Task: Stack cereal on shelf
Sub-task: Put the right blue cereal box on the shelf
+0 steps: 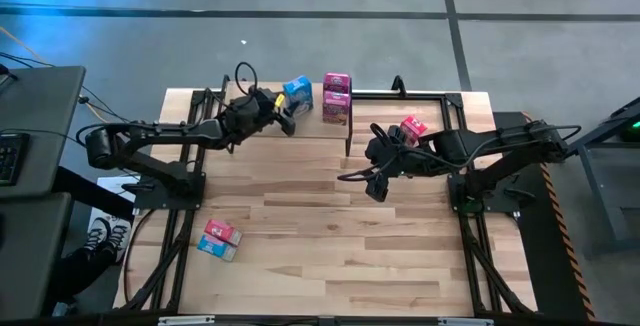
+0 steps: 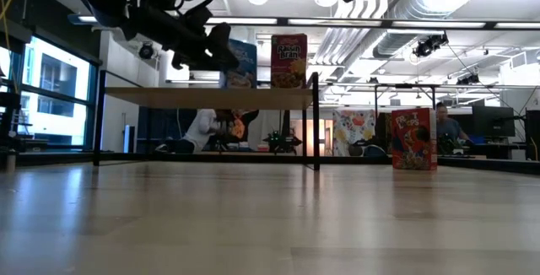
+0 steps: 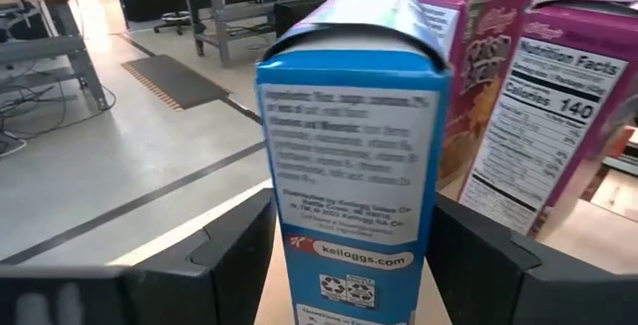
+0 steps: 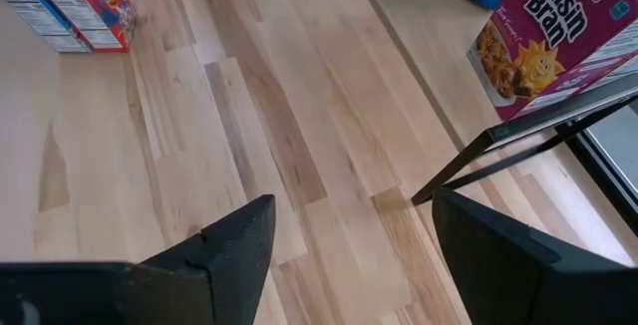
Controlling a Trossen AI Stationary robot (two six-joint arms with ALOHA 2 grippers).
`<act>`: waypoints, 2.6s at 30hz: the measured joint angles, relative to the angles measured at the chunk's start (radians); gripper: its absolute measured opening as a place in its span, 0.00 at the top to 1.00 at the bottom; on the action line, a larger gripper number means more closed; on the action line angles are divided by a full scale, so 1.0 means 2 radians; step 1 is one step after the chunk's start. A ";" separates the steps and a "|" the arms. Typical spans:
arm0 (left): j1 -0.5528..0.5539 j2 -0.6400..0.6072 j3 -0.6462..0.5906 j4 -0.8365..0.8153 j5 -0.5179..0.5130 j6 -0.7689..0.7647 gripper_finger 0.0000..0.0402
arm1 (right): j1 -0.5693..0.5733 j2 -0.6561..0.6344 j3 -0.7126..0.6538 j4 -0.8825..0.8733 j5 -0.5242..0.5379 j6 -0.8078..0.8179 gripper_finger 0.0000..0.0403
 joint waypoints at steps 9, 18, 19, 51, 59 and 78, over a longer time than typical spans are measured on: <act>-0.007 -0.001 0.000 -0.004 -0.021 0.030 0.43 | 0.000 0.000 0.000 0.000 0.000 0.001 0.36; -0.016 -0.034 0.000 -0.033 -0.029 0.024 0.43 | 0.000 0.000 0.000 0.000 0.001 0.001 0.36; -0.018 -0.037 0.000 -0.044 -0.034 0.022 0.43 | 0.000 0.000 0.000 0.000 0.002 0.000 0.36; -0.134 0.012 0.000 0.035 -0.191 -0.433 1.00 | 0.000 0.000 0.000 0.000 0.039 -0.002 0.36; -0.129 0.046 0.000 0.100 -0.182 -0.475 1.00 | 0.000 0.000 0.000 0.001 0.044 -0.002 0.36; -0.114 0.052 0.001 0.081 -0.216 -0.484 1.00 | 0.000 0.000 0.000 0.004 0.048 -0.008 0.36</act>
